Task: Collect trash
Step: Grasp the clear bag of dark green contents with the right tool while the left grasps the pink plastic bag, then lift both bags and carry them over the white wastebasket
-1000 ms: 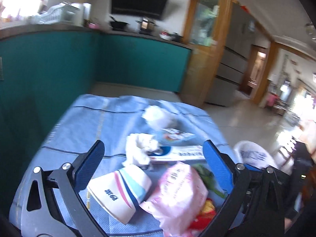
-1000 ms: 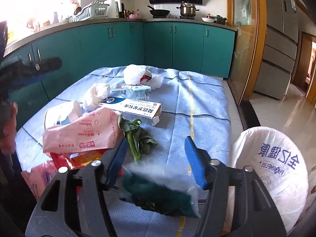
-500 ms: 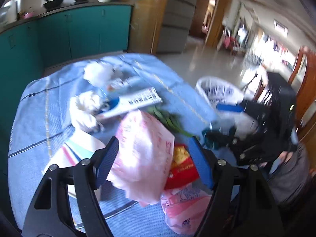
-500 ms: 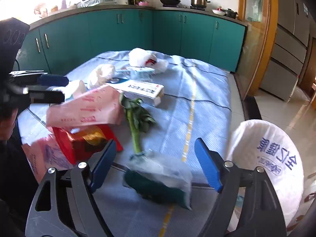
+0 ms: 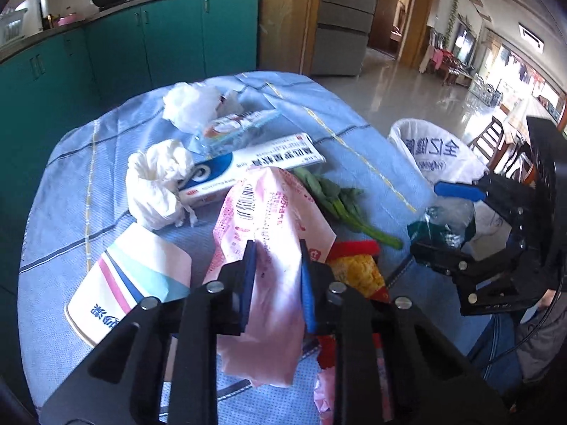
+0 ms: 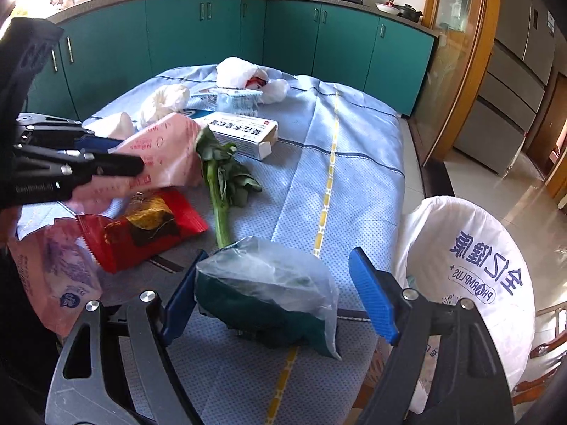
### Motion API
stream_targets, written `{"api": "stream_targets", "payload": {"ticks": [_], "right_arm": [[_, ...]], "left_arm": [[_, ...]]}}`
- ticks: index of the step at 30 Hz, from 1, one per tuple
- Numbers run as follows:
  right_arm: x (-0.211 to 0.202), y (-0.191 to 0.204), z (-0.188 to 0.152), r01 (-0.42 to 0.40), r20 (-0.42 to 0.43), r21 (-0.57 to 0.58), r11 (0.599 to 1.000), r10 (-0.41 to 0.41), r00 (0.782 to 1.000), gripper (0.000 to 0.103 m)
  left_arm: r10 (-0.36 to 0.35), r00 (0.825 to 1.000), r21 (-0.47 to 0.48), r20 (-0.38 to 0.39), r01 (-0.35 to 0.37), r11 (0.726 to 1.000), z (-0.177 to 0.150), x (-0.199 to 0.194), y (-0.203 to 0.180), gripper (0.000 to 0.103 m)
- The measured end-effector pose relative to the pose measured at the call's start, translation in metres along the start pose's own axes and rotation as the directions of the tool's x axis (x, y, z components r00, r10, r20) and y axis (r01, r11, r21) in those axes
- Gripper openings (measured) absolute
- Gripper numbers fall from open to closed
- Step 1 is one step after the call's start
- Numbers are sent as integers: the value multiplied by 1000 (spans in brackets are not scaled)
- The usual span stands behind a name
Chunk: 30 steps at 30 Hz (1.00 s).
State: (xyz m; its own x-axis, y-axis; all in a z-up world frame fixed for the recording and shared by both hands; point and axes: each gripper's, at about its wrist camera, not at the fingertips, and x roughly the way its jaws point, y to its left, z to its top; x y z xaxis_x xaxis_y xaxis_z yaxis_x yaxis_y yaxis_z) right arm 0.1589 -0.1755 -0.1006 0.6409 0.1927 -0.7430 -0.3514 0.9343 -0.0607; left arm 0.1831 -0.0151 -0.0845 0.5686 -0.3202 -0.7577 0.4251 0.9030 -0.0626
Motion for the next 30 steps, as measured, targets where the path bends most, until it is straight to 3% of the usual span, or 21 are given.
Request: {"api": "stream_targets", "payload": {"ticks": [1, 5, 13, 17, 24, 30], "right_arm": [[0, 0, 0, -1, 2, 2, 1000, 1, 1000, 67], [1, 0, 1, 12, 9, 5, 1000, -12, 1000, 61], [-12, -3, 7, 63, 99, 28, 998, -66, 993, 61], [-29, -8, 9, 77, 187, 55, 996, -86, 979, 61], [-62, -27, 8, 121, 322, 148, 982, -164, 932, 61], [-99, -55, -5, 187, 428, 269, 945, -291, 856, 61]], "left_arm": [[11, 1000, -8, 23, -11, 1000, 2, -3, 2, 22], [41, 993, -33, 107, -38, 999, 7, -21, 4, 22], [130, 969, -67, 211, -118, 991, 12, -37, 5, 22], [155, 944, -90, 293, -134, 987, 13, -50, 3, 22], [153, 885, -77, 439, -133, 988, 15, -77, -26, 22], [172, 845, -50, 505, -171, 984, 25, -85, -60, 22]]}}
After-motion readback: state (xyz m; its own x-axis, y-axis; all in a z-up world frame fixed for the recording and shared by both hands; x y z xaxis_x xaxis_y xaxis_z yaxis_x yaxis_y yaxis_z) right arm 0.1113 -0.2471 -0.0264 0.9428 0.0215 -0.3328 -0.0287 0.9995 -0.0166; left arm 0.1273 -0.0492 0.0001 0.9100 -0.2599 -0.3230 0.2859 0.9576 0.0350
